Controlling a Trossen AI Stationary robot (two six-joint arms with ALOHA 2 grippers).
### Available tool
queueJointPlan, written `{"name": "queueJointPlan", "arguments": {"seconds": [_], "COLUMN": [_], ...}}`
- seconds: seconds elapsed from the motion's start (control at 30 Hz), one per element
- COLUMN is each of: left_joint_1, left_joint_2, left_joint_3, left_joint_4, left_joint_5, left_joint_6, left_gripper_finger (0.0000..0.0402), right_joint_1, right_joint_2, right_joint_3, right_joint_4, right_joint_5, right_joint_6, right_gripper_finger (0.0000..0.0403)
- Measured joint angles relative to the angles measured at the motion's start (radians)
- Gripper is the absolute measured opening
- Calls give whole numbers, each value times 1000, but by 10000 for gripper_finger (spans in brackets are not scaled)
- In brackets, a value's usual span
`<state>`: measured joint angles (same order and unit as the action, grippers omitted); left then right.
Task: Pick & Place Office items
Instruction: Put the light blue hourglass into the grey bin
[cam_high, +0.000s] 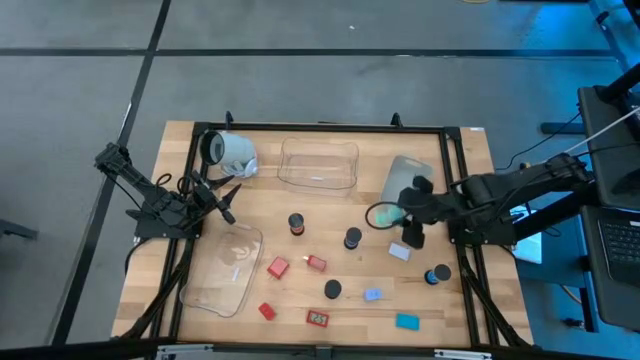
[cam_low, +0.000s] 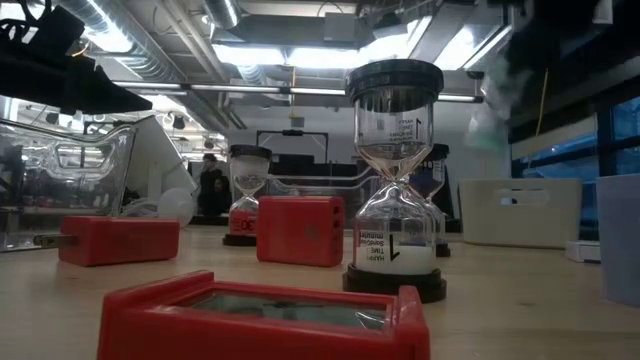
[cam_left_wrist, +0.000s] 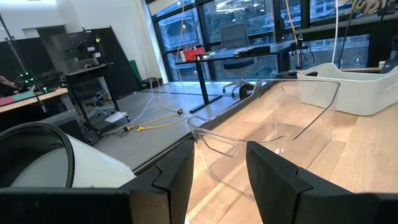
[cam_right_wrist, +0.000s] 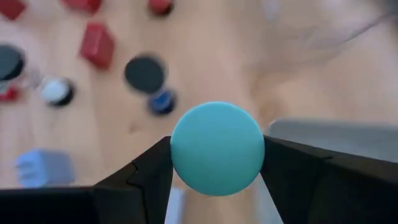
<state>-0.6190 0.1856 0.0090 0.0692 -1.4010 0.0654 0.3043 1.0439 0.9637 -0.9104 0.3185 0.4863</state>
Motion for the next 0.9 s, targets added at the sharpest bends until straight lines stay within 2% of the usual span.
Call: {"name": "queueJointPlan", "arguments": {"seconds": [0.13, 0.23, 0.43, 0.6, 0.77, 0.9], "left_joint_1": [0, 0, 0, 0, 0, 0], "left_joint_2": [0, 0, 0, 0, 0, 0], "left_joint_3": [0, 0, 0, 0, 0, 0], "left_joint_4": [-19, -43, -77, -77, -77, -77], "left_joint_5": [0, 0, 0, 0, 0, 0], "left_joint_6": [-2, -25, -53, -53, -54, -54], "left_gripper_finger": [143, 143, 143, 143, 143, 143], "right_joint_1": [-30, -85, -253, -361, -444, -501], "right_joint_2": [-1, -1, -1, -1, 0, 0], "right_joint_3": [93, 124, 96, 31, -83, -167], "right_joint_4": [-113, -206, -345, -288, -141, -30], "right_joint_5": [150, 164, 183, 165, 101, 104], "right_joint_6": [-17, 45, 217, 270, 265, 268], "right_gripper_finger": [203, 204, 204, 205, 205, 205]}}
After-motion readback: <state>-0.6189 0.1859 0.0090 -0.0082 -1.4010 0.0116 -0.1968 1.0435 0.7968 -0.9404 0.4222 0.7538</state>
